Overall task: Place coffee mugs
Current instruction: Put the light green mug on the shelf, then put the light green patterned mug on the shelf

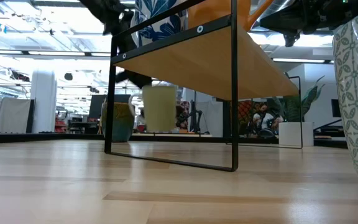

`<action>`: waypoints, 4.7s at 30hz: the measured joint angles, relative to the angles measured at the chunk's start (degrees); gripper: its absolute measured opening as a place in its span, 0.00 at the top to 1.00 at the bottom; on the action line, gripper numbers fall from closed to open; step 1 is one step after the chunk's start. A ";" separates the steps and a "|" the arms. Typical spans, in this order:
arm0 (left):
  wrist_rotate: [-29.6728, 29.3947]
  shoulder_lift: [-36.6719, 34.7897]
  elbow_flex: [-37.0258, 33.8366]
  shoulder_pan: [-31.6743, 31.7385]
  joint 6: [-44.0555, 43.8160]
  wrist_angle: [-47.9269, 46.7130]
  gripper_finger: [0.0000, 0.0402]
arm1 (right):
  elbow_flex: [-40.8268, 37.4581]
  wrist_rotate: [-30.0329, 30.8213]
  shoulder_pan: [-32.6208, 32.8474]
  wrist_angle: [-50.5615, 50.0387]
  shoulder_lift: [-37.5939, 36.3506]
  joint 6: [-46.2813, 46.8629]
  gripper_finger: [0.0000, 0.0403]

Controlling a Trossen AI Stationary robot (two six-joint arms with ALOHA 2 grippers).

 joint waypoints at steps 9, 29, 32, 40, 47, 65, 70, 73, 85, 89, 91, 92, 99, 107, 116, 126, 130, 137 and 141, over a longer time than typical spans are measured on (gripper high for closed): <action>-2.62 -0.28 18.00 -3.36 3.18 -6.12 1.00 | 0.00 0.01 0.00 0.00 -0.01 1.94 0.89; 0.82 16.71 48.49 -14.11 5.95 -19.50 1.00 | -0.04 0.00 0.00 0.90 -0.01 1.88 0.89; 1.50 19.74 53.41 -14.29 6.36 -23.15 1.00 | -0.04 0.00 0.00 0.87 -0.01 1.75 0.89; 4.45 22.70 56.81 -14.60 6.32 -25.62 1.00 | -0.04 0.00 0.00 0.87 -0.04 1.75 0.89; 5.24 22.52 56.61 -15.82 6.27 -26.35 1.00 | -0.04 0.00 0.00 0.85 -0.01 1.75 0.89; 2.92 26.13 56.56 -17.15 7.25 -27.22 0.97 | -0.04 0.02 0.00 1.01 -0.02 1.79 0.89; 2.22 26.01 56.63 -16.98 8.83 -27.03 0.89 | -0.04 0.00 0.00 1.03 -0.04 1.79 0.89; 0.86 25.99 56.63 -17.00 9.49 -26.79 0.88 | -0.04 0.01 0.00 1.03 -0.04 1.79 0.89; -2.24 25.98 60.55 -15.88 11.53 -27.22 0.86 | -0.04 0.01 0.00 1.03 -0.04 1.79 0.89; -3.13 23.44 60.17 -14.99 11.93 -25.55 0.86 | -0.04 0.02 0.00 0.94 -0.04 1.80 0.89; -4.58 21.76 60.17 -14.53 11.92 -25.86 0.86 | -0.04 0.02 0.00 0.80 -0.04 1.87 0.89; -5.35 21.02 60.19 -14.51 11.82 -25.76 0.86 | -0.04 0.00 0.00 0.76 -0.04 1.92 0.89; -9.03 16.20 57.78 -15.96 13.98 -26.48 0.86 | -0.04 0.00 0.00 0.08 -0.04 1.92 0.89; -13.57 5.11 34.91 -16.70 15.45 -12.95 0.86 | -0.02 0.00 0.00 -2.52 -0.01 2.95 0.89; -9.57 -23.95 -15.08 -16.32 15.09 27.33 0.86 | -0.02 0.00 0.00 -2.94 -0.03 4.38 0.89; -6.63 -52.66 -56.58 -20.99 10.25 63.22 0.86 | 0.02 0.00 0.00 -3.10 -0.04 4.50 0.89; -8.27 -58.29 -63.18 -21.22 7.35 66.71 0.86 | 0.02 0.01 0.00 -2.95 -0.04 4.50 0.89; -4.54 -60.93 -64.57 -21.22 7.10 66.96 0.86 | 0.02 0.02 0.00 -1.69 -0.03 3.93 0.89; -1.17 -60.91 -64.57 -21.24 7.77 67.39 0.86 | 0.02 0.02 0.00 -1.70 -0.01 3.91 0.89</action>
